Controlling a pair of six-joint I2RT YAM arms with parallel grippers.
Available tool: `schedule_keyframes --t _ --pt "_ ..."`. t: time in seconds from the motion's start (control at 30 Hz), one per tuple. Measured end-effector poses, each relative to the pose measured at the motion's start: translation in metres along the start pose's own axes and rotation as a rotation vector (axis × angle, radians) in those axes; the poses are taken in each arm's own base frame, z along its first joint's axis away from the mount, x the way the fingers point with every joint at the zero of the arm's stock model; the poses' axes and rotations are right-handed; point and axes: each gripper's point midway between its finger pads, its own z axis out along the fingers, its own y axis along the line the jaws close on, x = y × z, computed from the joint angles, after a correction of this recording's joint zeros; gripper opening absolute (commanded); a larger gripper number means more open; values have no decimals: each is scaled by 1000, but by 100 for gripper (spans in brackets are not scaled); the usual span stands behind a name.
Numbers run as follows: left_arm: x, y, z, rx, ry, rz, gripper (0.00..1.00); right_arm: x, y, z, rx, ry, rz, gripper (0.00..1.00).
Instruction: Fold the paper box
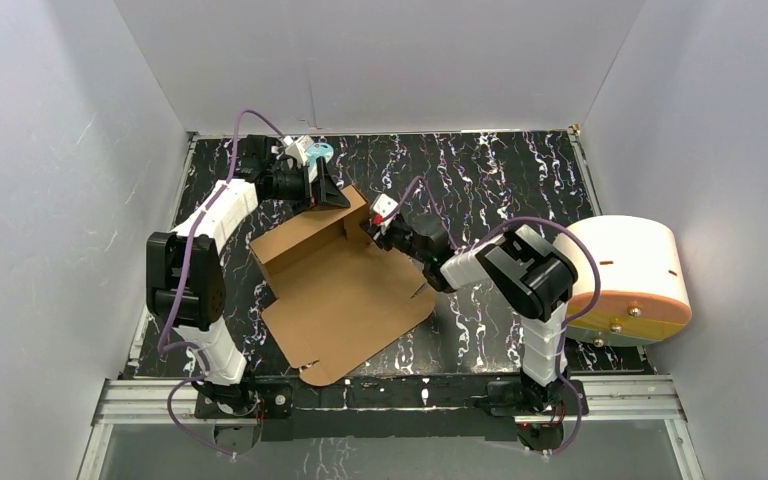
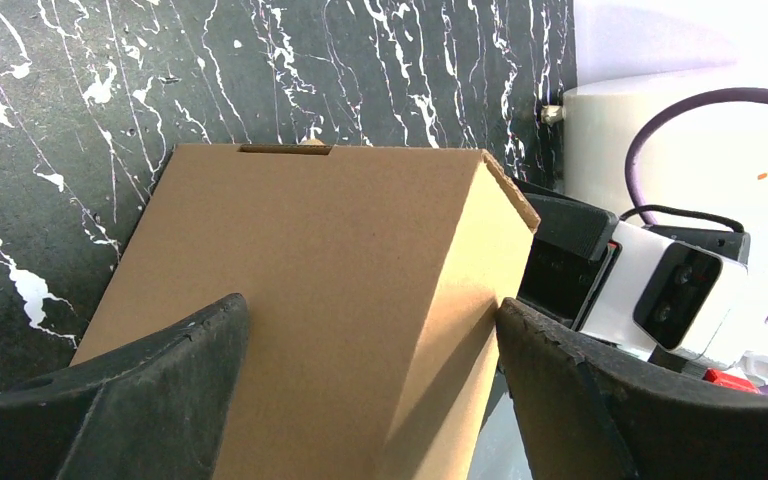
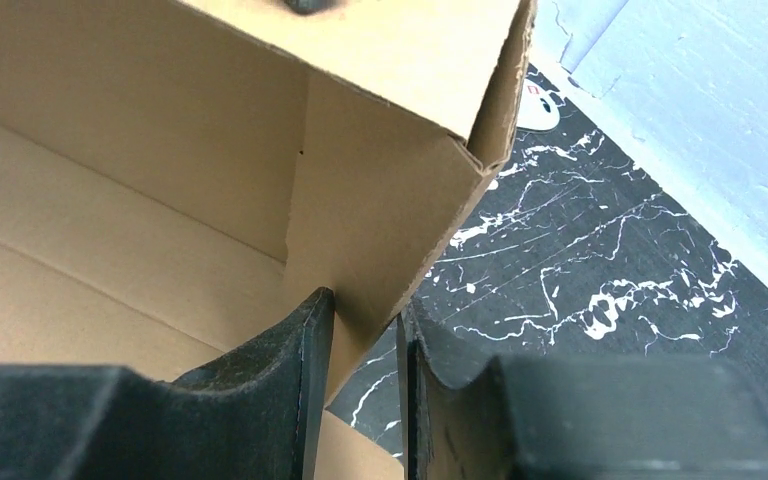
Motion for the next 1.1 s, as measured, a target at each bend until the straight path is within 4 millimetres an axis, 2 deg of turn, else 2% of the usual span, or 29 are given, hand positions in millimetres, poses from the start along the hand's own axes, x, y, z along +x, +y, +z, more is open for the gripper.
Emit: schedule_keyframes --t 0.27,0.5,0.67,0.97,1.1 --pt "-1 1 2 21 4 -4 89 1 -4 15 7 -27 -11 45" --pt "0 0 2 27 6 -4 89 -1 -6 20 -13 -54 -5 49" --pt "0 -1 1 31 8 -4 89 0 -7 22 -46 -75 6 43" --pt "0 -4 1 55 12 -2 89 -3 -8 31 -68 -81 34 22" --pt "0 -5 1 58 13 -2 89 -2 -11 33 -57 -66 59 18"
